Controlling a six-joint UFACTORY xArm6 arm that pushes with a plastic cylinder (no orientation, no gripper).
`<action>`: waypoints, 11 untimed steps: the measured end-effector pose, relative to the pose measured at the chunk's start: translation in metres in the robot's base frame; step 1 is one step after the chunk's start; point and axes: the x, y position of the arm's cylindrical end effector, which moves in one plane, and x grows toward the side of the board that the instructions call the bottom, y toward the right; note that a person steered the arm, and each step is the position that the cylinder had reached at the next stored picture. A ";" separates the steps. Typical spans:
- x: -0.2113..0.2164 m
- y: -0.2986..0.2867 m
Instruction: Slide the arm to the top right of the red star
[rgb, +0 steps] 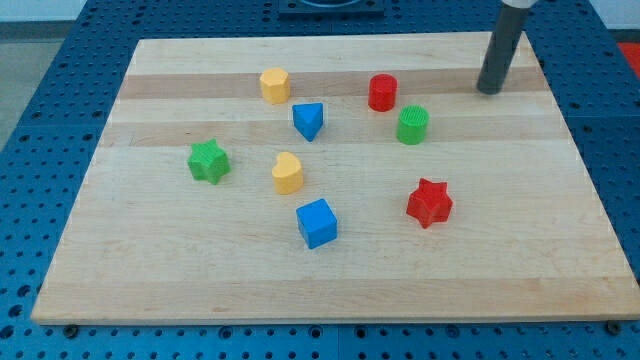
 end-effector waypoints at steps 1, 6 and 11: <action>0.036 0.000; 0.106 -0.037; 0.116 -0.113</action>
